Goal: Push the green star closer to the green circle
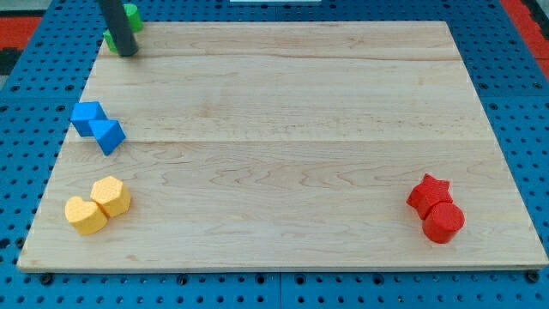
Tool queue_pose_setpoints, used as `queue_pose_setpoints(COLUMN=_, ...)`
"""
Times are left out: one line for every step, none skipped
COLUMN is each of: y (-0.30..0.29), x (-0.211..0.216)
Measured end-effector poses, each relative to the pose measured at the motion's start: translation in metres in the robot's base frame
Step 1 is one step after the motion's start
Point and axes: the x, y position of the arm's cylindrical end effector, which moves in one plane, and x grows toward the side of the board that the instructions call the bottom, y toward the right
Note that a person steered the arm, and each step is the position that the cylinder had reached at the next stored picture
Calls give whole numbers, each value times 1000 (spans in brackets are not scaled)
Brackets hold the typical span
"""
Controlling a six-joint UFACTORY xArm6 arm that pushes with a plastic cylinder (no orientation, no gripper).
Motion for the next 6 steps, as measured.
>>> queue_pose_setpoints(y=38, x=4)
queue_pose_setpoints(y=64, x=-43)
queue_pose_setpoints(y=44, x=-35)
queue_pose_setpoints(y=-8, x=9)
queue_pose_setpoints(y=-44, x=9)
queue_pose_setpoints(y=-81, x=10)
